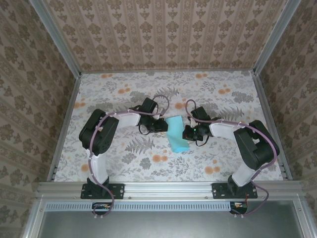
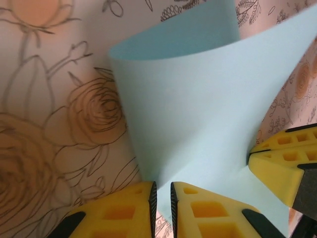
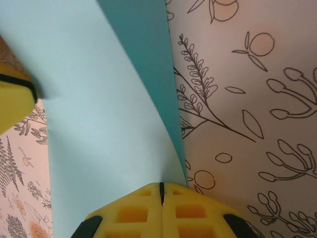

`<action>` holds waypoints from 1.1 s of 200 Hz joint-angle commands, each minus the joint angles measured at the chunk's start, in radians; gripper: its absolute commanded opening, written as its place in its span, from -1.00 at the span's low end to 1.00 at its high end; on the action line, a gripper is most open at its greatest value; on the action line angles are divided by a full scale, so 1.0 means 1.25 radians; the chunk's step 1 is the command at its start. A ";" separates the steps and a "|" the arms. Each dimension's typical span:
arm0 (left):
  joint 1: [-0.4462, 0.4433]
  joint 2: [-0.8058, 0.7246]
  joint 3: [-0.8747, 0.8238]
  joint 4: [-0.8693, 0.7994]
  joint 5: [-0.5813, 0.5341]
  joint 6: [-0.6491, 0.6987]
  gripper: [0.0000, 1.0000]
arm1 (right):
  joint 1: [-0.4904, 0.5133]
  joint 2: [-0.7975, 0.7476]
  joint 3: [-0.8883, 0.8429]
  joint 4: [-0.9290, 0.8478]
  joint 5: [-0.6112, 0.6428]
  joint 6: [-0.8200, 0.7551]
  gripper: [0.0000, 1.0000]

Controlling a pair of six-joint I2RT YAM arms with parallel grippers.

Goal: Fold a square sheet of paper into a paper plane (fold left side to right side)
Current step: First fold the square sheet of paper in half at the center of the table.

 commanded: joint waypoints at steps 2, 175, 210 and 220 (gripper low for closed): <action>-0.001 -0.060 -0.012 0.016 -0.005 0.028 -0.65 | 0.004 0.041 -0.021 -0.112 0.064 -0.011 -0.88; -0.010 0.093 0.073 0.050 -0.044 0.021 -0.67 | 0.007 0.057 -0.008 -0.138 0.085 -0.022 -0.88; 0.004 0.108 0.099 0.047 -0.052 0.021 -0.67 | 0.007 0.063 -0.006 -0.141 0.087 -0.026 -0.89; 0.008 0.113 0.109 0.045 -0.051 0.021 -0.67 | 0.008 0.063 -0.006 -0.140 0.089 -0.026 -0.89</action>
